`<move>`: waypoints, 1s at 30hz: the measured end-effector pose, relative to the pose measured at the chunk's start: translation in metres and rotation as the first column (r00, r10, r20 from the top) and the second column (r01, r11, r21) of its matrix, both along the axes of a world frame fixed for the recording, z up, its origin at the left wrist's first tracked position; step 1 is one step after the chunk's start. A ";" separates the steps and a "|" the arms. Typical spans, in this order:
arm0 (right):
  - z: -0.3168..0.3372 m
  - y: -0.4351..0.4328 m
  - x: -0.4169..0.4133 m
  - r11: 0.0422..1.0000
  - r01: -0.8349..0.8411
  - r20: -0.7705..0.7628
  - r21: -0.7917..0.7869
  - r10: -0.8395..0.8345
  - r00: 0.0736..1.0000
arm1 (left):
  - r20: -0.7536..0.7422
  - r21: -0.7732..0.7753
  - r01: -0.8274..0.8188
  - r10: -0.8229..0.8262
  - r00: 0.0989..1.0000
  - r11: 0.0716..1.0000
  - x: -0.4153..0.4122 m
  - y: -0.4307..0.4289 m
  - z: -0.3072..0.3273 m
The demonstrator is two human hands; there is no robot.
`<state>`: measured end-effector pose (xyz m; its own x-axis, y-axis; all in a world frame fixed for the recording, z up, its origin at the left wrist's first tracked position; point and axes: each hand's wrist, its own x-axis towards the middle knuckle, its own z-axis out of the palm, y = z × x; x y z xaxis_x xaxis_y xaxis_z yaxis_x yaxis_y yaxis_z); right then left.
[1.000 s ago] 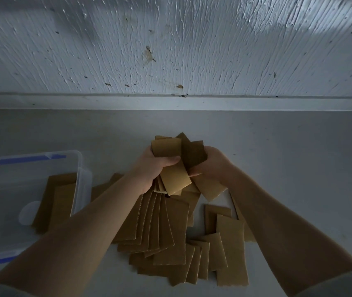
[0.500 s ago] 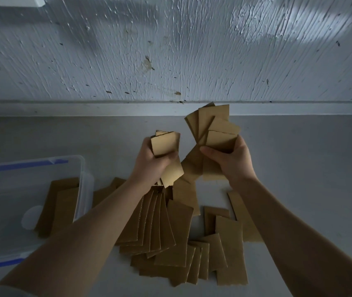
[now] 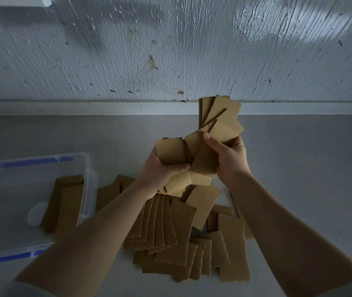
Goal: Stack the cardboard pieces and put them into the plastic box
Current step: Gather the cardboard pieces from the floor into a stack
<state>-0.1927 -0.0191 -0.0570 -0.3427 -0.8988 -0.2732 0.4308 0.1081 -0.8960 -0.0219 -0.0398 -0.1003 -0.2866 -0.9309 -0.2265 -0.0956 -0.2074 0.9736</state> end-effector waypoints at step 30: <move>-0.003 -0.022 -0.001 0.910 -0.359 -0.201 -0.207 0.319 0.926 | -0.051 -0.279 0.021 -0.037 0.998 0.960 -0.027 -0.033 0.011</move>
